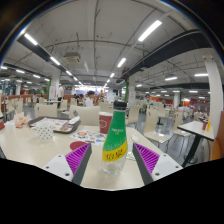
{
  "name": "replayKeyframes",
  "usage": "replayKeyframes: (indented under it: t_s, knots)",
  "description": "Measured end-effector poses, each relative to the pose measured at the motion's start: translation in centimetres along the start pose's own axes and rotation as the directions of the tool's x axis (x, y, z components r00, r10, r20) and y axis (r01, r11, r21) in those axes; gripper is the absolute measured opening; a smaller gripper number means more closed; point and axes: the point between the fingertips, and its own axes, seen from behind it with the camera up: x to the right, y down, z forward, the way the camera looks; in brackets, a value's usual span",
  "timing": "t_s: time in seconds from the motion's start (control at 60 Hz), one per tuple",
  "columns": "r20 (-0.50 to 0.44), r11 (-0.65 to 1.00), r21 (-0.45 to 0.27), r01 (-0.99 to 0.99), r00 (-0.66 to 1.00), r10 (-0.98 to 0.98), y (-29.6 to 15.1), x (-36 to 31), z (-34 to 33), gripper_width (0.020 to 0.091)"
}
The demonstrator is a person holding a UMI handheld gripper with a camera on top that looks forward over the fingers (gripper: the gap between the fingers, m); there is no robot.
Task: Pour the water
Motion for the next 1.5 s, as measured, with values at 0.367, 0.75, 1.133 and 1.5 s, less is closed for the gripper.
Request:
replayKeyframes:
  t_s: [0.367, 0.75, 1.133, 1.5]
  knots:
    - [-0.058, 0.999, 0.015, -0.040, 0.997, 0.041, -0.1, 0.9, 7.4, 0.0380]
    - [-0.163, 0.479, 0.040, 0.877, 0.479, -0.863, -13.9, -12.2, 14.3, 0.0376]
    - [-0.245, -0.727, -0.054, 0.684, -0.715, -0.655, -13.4, -23.0, 18.8, 0.0379]
    - [-0.304, -0.005, 0.085, 0.996, 0.021, -0.952, -18.5, -21.7, 17.3, 0.0377]
